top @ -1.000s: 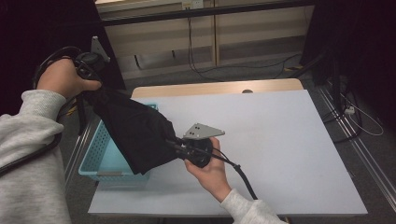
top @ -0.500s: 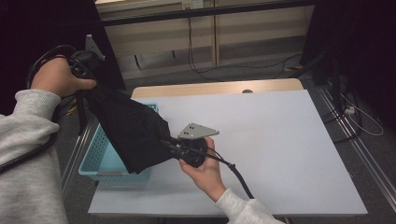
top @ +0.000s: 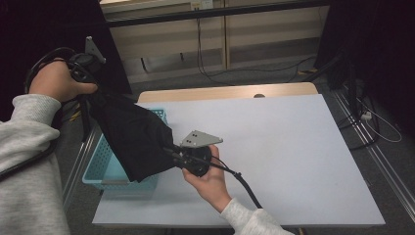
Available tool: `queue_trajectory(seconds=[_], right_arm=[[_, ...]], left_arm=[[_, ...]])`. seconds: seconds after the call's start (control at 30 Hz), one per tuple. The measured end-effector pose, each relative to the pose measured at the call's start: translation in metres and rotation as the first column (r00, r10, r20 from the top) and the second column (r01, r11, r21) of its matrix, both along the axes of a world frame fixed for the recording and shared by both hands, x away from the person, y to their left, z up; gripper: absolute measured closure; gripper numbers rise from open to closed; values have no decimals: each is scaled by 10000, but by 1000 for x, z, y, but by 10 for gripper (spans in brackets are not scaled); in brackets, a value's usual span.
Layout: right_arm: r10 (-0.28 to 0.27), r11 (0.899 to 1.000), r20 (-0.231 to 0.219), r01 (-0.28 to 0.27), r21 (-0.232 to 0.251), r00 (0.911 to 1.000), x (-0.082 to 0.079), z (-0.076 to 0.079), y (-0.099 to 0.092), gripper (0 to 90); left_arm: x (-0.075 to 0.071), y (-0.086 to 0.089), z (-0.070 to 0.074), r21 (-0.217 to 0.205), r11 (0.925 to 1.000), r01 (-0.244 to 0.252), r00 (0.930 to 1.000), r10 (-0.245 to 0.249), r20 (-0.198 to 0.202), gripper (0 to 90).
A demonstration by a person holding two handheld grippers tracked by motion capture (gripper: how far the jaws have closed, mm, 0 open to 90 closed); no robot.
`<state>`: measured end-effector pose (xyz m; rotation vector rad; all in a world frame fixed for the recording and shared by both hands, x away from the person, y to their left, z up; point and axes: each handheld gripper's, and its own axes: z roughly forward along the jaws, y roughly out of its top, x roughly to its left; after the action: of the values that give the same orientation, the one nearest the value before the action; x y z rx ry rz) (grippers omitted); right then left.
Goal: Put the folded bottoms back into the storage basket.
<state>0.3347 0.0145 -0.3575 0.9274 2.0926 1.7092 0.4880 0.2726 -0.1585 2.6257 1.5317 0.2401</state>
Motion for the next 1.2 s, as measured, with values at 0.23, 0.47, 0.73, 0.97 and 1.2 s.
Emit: queue_trajectory(seconds=[0.23,0.47,0.73,0.97,1.2], right_arm=[[195,9998,69,-194,-87,9998,-1,2,10,819],[318,9994,51,-318,-99,9995,-1,1,20,819],[446,9990,20,-445,-59,9990,-1,-3,31,817],[442,9989,5,-442,-126,9990,-1,-8,39,814],[510,9985,29,-509,-211,9987,-2,-10,46,813]], left_arm=[[2,5,1,63,10000,-57,9999,56,138,810],[3,8,3,61,9999,-113,9995,111,311,810],[7,11,0,97,9998,-187,9989,183,433,810],[11,14,-7,68,9997,-247,9987,244,442,810],[15,16,-10,32,9998,-177,9983,175,558,810]])
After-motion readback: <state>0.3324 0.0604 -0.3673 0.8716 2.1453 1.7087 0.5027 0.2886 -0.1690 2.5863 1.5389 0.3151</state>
